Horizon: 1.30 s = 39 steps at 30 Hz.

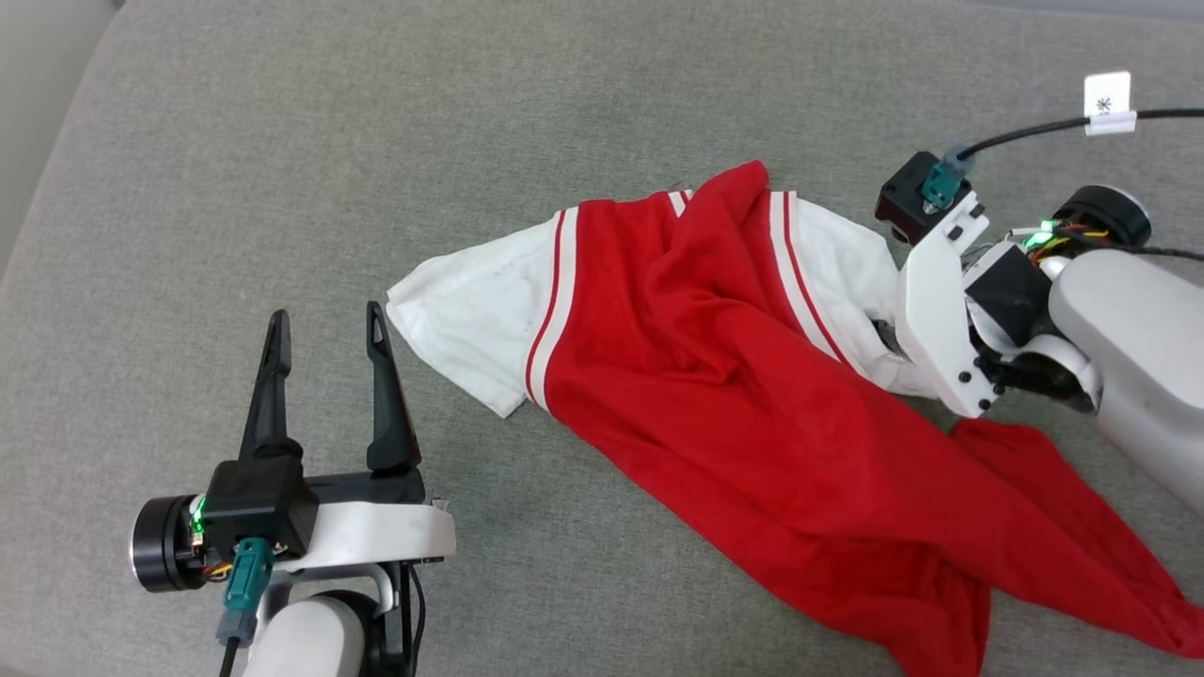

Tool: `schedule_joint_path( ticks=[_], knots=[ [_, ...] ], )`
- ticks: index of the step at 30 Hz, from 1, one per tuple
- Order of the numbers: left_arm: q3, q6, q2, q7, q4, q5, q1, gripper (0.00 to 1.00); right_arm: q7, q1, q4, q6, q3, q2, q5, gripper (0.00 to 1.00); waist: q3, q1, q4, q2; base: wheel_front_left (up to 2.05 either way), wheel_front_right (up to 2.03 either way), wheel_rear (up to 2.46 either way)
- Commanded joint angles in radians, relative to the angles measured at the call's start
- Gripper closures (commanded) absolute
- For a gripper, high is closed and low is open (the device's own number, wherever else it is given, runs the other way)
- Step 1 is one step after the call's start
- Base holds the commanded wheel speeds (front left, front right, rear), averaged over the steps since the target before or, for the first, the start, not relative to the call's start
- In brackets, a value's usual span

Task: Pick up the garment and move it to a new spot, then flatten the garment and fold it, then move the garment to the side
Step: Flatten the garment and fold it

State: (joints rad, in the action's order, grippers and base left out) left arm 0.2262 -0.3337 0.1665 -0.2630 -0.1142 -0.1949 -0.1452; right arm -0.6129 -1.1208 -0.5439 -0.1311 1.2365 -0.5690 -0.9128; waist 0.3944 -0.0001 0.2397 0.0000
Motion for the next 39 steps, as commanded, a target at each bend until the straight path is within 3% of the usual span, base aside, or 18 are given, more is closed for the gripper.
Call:
schedule_joint_path(
  ticks=[1,9,14,17,21,24,25,26,27,32,39],
  knots=[
    [-0.019,0.015,-0.012,-0.002,0.007,0.016,0.016,0.00,0.042,0.051,0.000,0.001,0.029,-0.002,0.003,1.00,-0.017,0.0001,-0.017,0.0000,0.00,0.00,0.00],
    [-0.084,0.064,-0.046,-0.002,0.014,0.066,0.057,0.00,0.241,-0.023,0.095,0.001,0.003,-0.136,-0.017,1.00,-0.076,0.0001,-0.079,0.0000,0.00,0.00,0.00],
    [-0.116,0.088,-0.062,-0.002,0.010,0.083,0.076,0.00,0.248,0.016,0.135,0.001,-0.022,-0.269,-0.074,1.00,-0.089,0.0001,-0.104,0.0000,0.00,0.00,0.00],
    [-0.128,0.098,-0.068,-0.002,0.010,0.093,0.082,0.00,0.216,0.059,0.127,0.001,-0.025,-0.314,-0.110,1.00,-0.089,0.0001,-0.115,0.0000,0.00,0.00,0.00],
    [-0.144,0.115,-0.075,-0.002,0.021,0.100,0.072,0.00,0.177,0.127,0.057,0.001,-0.042,-0.331,-0.170,1.00,-0.081,0.0001,-0.123,0.0000,0.00,0.00,0.00],
    [-0.158,0.138,-0.078,-0.002,0.043,0.113,0.051,0.00,0.206,0.178,-0.040,0.001,-0.067,-0.283,-0.201,1.00,-0.078,0.0001,-0.125,0.0000,0.00,0.00,0.00],
    [-0.163,0.141,-0.076,-0.002,0.049,0.113,0.047,0.00,0.221,0.182,-0.050,0.001,-0.073,-0.273,-0.201,0.97,-0.079,0.0001,-0.126,0.0000,0.00,0.00,0.00],
    [-0.167,0.147,-0.074,-0.002,0.055,0.115,0.045,0.00,0.244,0.181,-0.059,0.001,-0.081,-0.265,-0.196,0.09,-0.082,0.0001,-0.129,0.0000,0.00,0.00,0.00],
    [-0.174,0.149,-0.068,-0.002,0.060,0.118,0.038,0.00,0.270,0.174,-0.065,0.001,-0.088,-0.260,-0.183,0.00,-0.086,0.0001,-0.132,0.0000,0.00,0.00,0.00],
    [-0.192,0.191,-0.028,-0.002,0.099,0.117,-0.010,0.00,0.465,0.130,-0.098,0.001,-0.140,-0.241,-0.078,0.00,-0.108,0.0001,-0.151,0.0000,0.00,0.00,0.00],
    [-0.191,0.280,0.071,0.024,0.177,0.120,-0.136,0.00,0.811,0.105,-0.201,0.001,-0.327,-0.159,0.096,0.00,-0.121,0.0001,-0.182,0.0000,0.00,0.00,0.00]
  ],
)
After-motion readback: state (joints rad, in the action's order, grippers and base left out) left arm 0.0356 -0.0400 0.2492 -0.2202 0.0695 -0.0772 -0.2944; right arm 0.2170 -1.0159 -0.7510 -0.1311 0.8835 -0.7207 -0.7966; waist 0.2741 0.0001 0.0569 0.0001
